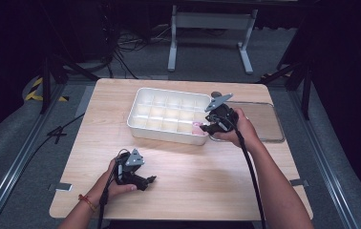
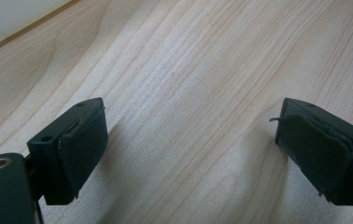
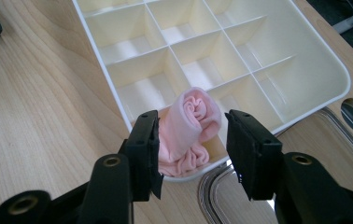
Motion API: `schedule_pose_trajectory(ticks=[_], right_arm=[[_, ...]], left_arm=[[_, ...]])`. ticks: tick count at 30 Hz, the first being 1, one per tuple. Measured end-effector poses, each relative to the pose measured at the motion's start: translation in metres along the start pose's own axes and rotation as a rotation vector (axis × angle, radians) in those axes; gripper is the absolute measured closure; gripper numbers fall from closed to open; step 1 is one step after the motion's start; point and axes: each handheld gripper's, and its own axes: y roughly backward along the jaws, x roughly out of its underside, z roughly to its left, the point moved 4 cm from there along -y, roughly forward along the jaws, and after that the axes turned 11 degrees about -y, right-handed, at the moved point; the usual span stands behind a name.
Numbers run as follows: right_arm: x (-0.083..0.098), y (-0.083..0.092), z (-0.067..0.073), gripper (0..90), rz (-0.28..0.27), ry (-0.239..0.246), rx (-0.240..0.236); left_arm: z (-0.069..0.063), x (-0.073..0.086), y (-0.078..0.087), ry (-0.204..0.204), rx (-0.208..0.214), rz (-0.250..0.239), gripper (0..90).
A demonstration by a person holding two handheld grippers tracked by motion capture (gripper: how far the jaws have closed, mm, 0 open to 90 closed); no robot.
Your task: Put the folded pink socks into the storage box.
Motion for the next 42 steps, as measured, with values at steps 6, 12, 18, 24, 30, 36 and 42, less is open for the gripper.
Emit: schedule_pose_trajectory(ticks=[6,12,18,24,30,36,42], right_arm=[[0.004,0.005,0.002,47.1,-0.007,0.006,0.021],[0.007,0.010,0.002,41.8,-0.030,-0.007,0.021],[0.012,0.015,0.002,35.8,-0.041,0.000,0.040],[0.019,0.017,0.004,34.6,-0.046,0.009,0.052],[0.025,0.021,0.005,34.5,-0.051,0.019,0.062],[0.033,0.024,0.006,35.0,-0.048,0.032,0.065],[0.039,0.025,0.007,34.7,-0.031,0.036,0.074]], left_arm=[[0.000,0.000,0.000,0.001,0.000,-0.001,9.6],[0.000,0.000,0.000,0.002,0.000,-0.001,9.6],[0.000,0.000,0.000,0.002,0.000,-0.002,9.6],[0.000,0.000,0.000,0.003,0.000,-0.002,9.6],[0.000,0.000,0.000,0.002,-0.001,-0.002,9.6],[0.000,0.000,0.000,0.003,0.000,-0.002,9.6],[0.000,0.000,0.000,0.003,0.000,-0.002,9.6]])
